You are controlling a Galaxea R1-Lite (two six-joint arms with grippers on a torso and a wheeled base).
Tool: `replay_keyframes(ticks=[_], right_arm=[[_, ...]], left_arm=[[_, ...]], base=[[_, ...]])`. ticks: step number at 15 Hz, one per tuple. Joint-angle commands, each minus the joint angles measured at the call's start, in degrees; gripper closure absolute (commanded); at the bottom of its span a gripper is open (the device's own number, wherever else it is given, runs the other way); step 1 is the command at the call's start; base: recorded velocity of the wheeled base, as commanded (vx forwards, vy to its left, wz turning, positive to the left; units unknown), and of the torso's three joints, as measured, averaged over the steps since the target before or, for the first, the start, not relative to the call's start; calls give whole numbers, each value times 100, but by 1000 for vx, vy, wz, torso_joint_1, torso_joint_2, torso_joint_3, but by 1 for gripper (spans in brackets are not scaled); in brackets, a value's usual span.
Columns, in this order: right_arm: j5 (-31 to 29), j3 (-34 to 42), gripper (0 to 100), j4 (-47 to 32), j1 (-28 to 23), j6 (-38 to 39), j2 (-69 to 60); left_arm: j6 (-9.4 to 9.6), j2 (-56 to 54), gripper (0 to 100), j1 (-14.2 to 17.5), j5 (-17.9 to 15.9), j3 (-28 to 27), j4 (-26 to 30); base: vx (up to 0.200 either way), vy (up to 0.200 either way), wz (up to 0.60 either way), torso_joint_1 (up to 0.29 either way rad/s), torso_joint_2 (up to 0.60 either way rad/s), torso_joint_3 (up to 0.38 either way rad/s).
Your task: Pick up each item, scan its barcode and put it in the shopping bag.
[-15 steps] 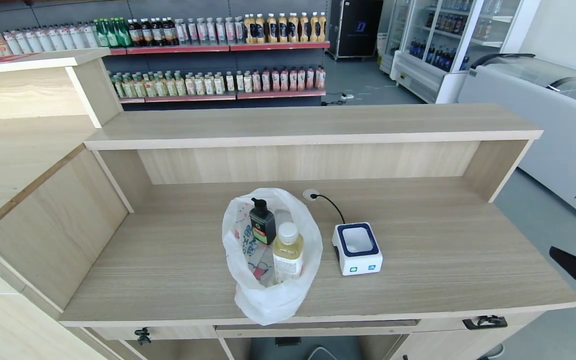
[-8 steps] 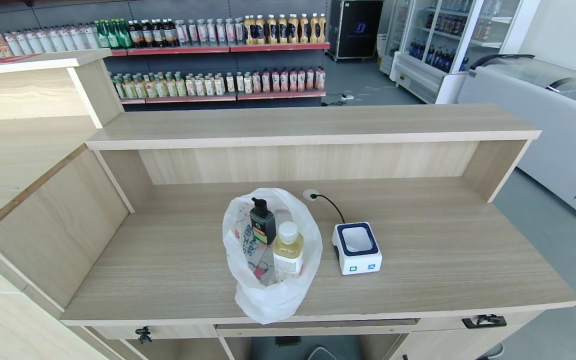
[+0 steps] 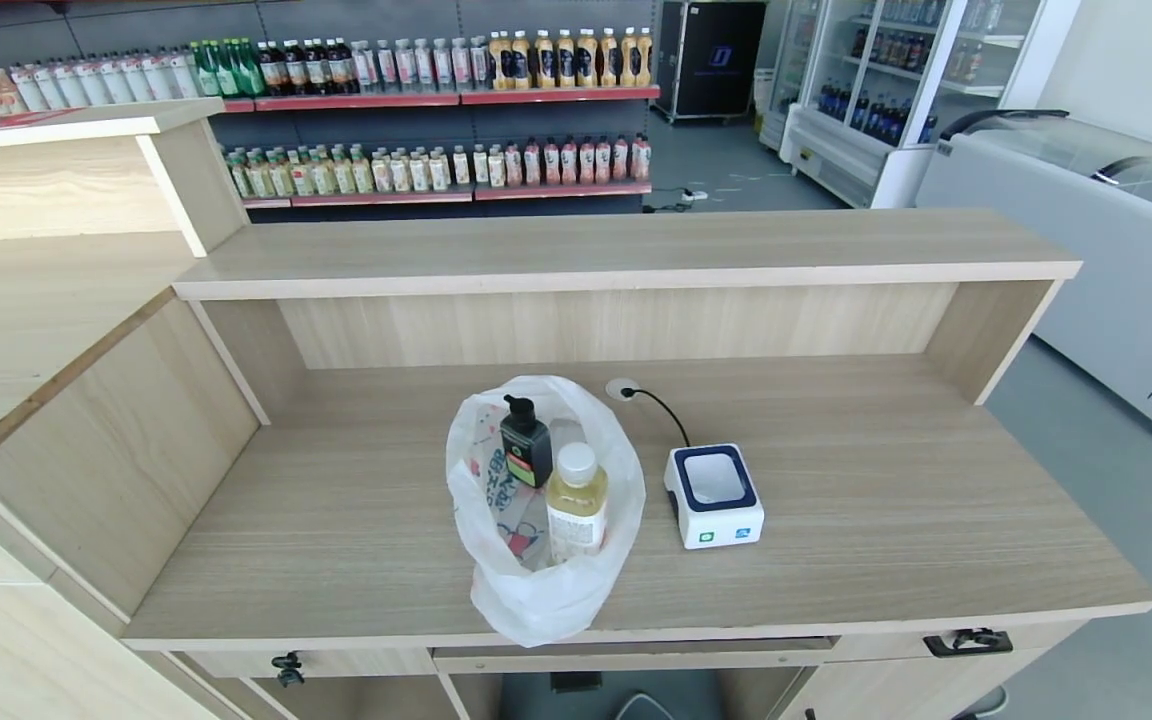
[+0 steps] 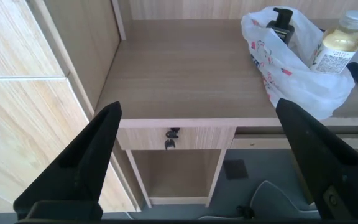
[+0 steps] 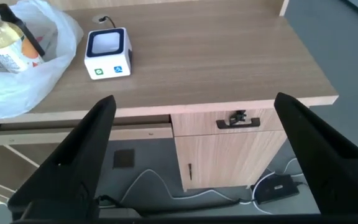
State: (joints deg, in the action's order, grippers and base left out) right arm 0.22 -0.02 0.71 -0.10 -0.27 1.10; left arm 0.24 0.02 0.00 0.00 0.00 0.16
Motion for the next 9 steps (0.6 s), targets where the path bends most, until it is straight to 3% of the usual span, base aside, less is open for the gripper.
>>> replay_keyframes(ticks=[1,9], right_arm=[[-4,2,0,0,1,0,-110],[-4,2,0,-9,10,-17,-110]], left_arm=[[2,-2,0,0,0,0,2],[2,-2,0,0,0,0,2]], base=[[0,0,0,0,0,0],[0,0,0,0,0,0]])
